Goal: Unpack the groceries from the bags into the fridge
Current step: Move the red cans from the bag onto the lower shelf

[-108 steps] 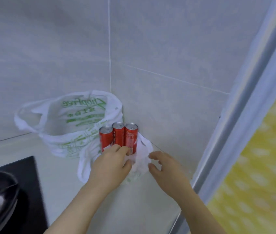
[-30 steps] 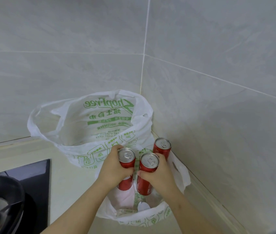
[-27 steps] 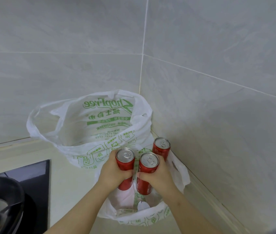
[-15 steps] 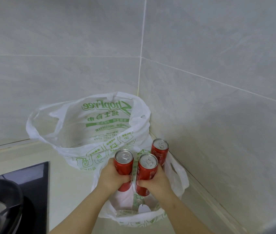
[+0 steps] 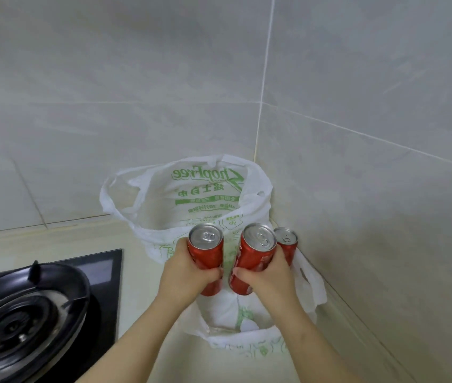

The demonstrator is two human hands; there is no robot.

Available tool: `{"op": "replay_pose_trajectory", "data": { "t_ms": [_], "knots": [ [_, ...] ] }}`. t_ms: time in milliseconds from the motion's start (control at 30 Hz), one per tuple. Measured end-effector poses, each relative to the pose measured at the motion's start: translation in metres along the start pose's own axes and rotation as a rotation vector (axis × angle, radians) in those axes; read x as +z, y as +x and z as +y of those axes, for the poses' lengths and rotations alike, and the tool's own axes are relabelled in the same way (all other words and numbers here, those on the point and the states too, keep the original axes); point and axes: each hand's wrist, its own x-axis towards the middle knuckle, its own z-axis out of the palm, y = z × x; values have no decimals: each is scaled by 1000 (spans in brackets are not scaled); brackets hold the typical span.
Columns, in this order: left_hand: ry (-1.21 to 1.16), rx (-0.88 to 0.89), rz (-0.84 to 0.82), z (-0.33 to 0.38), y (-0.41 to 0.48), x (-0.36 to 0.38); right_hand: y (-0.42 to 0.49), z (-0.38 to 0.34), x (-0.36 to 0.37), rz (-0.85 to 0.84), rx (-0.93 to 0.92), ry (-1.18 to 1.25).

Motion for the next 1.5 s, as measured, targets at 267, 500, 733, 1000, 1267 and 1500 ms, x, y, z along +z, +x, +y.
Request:
{"op": "replay_pose_trajectory", "data": {
  "t_ms": [267,500,733,1000,1267,1500],
  "knots": [
    [39,-37,230,16,-37,-44,-5,-36,19,-329,-147,81],
    [-5,-146,496,7,-84,-65,-20,-35,47,-625,-158,132],
    [-55,-315,818,-7,-163,-89,-66,-34,90,-1021,-124,134],
    [-53,-488,1215,-12,-297,-107,-178,-51,114,-1566,-92,185],
    [13,-589,1535,9,-463,-110,-333,-60,98,-1954,-185,150],
    [73,-693,1767,35,-614,-87,-476,-58,50,-2248,-250,155]
  ]
}}
